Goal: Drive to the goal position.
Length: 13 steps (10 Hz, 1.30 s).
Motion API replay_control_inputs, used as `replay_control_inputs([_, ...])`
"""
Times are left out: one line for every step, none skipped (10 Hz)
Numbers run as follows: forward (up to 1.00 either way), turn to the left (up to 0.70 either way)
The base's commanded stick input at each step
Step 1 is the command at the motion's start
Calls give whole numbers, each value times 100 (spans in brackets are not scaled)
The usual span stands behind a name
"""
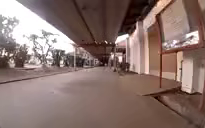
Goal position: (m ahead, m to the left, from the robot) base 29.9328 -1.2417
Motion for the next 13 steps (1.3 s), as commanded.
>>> replay_control_inputs([70, 0])
replay_control_inputs([70, 0])
replay_control_inputs([70, 0])
replay_control_inputs([70, 0])
replay_control_inputs([70, 0])
replay_control_inputs([70, 0])
replay_control_inputs([70, 0])
replay_control_inputs([70, 0])
replay_control_inputs([70, 0])
replay_control_inputs([70, 0])
replay_control_inputs([70, 0])
replay_control_inputs([70, 0])
replay_control_inputs([70, 0])
